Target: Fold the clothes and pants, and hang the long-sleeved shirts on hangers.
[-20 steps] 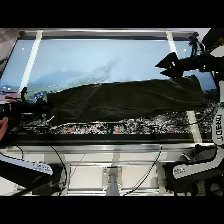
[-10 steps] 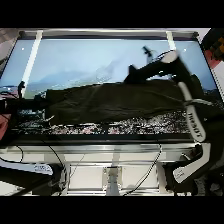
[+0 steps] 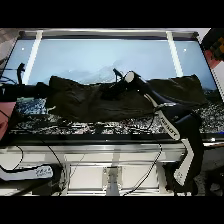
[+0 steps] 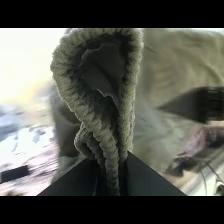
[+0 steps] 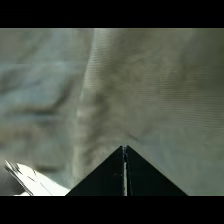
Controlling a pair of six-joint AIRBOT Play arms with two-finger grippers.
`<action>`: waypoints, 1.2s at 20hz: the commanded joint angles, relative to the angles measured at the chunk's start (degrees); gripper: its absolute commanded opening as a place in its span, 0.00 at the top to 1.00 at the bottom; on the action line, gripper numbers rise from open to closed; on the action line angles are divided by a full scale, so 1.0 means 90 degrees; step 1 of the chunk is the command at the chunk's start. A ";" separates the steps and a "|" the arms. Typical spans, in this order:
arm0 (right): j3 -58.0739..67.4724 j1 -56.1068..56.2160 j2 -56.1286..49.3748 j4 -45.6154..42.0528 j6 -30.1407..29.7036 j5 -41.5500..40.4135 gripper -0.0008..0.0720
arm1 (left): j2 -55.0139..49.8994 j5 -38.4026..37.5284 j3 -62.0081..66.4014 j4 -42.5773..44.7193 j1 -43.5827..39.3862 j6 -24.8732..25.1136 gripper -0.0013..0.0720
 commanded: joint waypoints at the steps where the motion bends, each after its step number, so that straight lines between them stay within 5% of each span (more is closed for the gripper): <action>1: 0.0002 0.0240 -0.0257 -0.0270 0.1353 -0.0578 0.97 | 0.0107 0.0007 0.0340 -0.0044 -0.0809 -0.0454 0.95; 6: 0.0002 0.0260 -0.0284 -0.1304 0.2841 -0.0563 0.97 | 0.0107 0.0175 0.0811 -0.0049 -0.1741 -0.0865 0.95; 14: 0.0075 0.0187 -0.0328 -0.1819 0.3150 -0.0384 0.98 | 0.0107 0.0950 0.0971 -0.0848 -0.2504 -0.1073 0.95; 18: 0.0437 -0.0058 0.0758 -0.5306 0.3847 0.0539 0.97 | 0.0107 0.1103 0.0971 -0.0816 -0.2732 -0.1292 0.95; 20: 0.0563 -0.0406 0.1401 -0.6438 0.3504 0.1090 0.97 | 0.0107 0.1328 0.0979 -0.0522 -0.2982 -0.1479 0.95; 24: 0.0600 -0.1161 0.2212 -0.6370 0.1972 0.1498 0.97 | 0.0078 0.2278 0.1008 0.0039 -0.3854 -0.2212 0.95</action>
